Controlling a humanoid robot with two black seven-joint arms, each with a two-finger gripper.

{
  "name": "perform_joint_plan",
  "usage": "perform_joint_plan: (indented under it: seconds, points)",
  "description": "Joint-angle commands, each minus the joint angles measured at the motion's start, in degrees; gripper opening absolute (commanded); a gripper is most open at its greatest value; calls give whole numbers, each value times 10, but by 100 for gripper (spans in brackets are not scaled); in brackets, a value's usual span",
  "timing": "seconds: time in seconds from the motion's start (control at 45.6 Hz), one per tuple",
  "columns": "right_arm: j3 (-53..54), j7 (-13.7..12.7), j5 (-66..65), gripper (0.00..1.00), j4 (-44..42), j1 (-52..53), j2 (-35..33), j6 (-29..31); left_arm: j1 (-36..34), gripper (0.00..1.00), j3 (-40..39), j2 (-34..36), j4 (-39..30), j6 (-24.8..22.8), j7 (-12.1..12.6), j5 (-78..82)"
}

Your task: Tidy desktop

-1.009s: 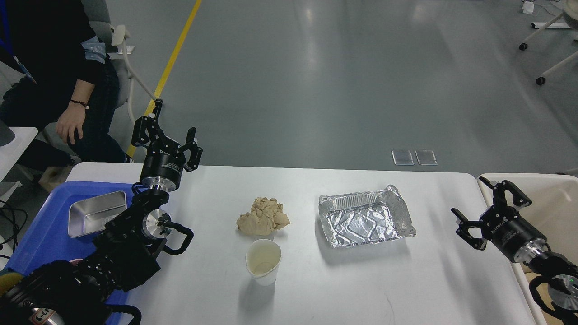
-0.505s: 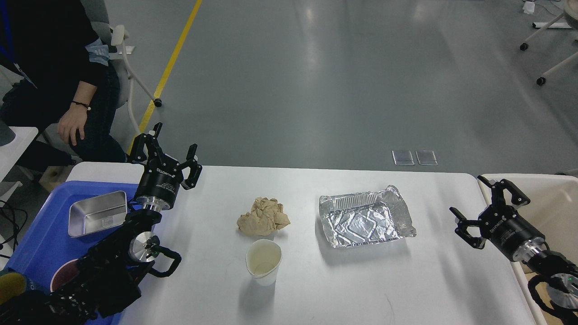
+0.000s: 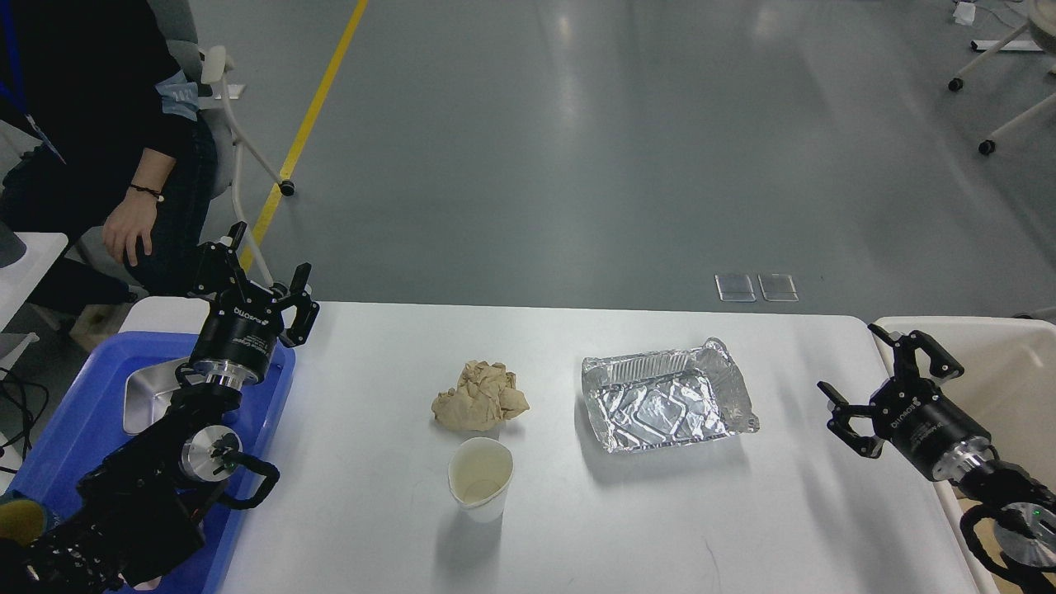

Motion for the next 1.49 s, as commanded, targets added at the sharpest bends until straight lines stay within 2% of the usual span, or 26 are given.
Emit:
perform_joint_plan:
  seconds: [0.0, 0.11, 0.241, 0.307, 0.768, 0.965, 1.141, 1.339, 1.47]
  points:
    - [1, 0, 0, 100, 0, 0, -1, 2, -7, 98, 8, -2, 0, 1, 3, 1]
    - [3, 0, 0, 100, 0, 0, -3, 3, -10, 98, 10, -2, 0, 2, 22, 1]
    - [4, 0, 1, 100, 0, 0, -2, 4, -9, 98, 1, 2, 0, 3, 83, 0]
    - [6, 0, 3, 100, 2, 0, -1, 6, -7, 98, 0, 4, 0, 4, 99, 0]
    - [14, 1, 13, 100, -9, 10, 6, 0, -3, 98, 1, 16, 1, 22, 95, 2]
    - [71, 4, 13, 100, -12, 13, 44, 2, -3, 98, 8, 25, 1, 41, 95, 10]
    - [131, 6, 14, 100, -17, 10, 49, 10, -4, 98, 8, 43, 1, 50, 94, 10]
    - [117, 4, -3, 100, -5, 1, 38, 17, -1, 98, 8, 53, 0, 64, 93, 10]
    - [74, -2, -13, 100, 3, -23, -39, 13, 0, 98, 8, 56, 1, 69, 94, 10]
